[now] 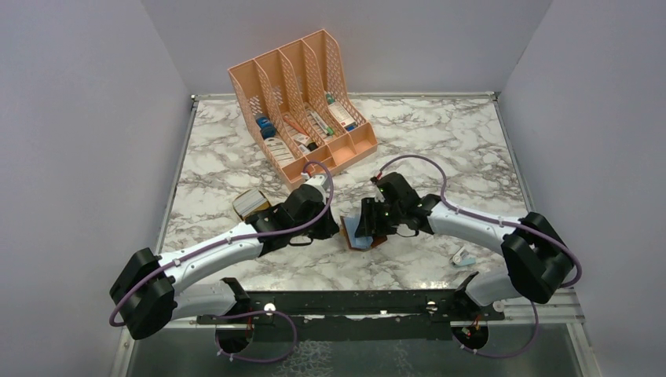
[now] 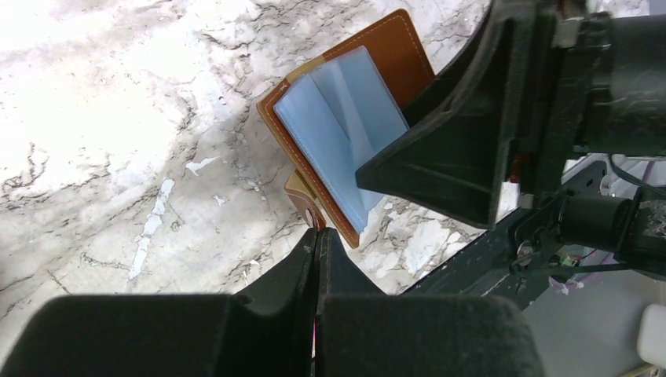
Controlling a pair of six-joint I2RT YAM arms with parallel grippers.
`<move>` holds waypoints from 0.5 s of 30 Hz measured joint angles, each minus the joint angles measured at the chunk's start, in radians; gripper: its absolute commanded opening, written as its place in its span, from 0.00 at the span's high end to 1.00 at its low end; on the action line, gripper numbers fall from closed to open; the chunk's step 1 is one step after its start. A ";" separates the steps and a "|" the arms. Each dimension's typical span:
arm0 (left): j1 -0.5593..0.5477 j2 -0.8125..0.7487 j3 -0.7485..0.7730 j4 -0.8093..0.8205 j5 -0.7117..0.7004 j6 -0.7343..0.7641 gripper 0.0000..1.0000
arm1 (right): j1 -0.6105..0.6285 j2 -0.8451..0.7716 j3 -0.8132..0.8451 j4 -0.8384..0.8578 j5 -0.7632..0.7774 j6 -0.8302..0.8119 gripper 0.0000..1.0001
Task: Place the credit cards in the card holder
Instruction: Open the card holder at the center of the board.
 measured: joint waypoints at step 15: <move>0.000 -0.003 -0.022 -0.003 -0.014 -0.001 1.00 | 0.000 -0.030 0.003 -0.128 0.208 0.002 0.43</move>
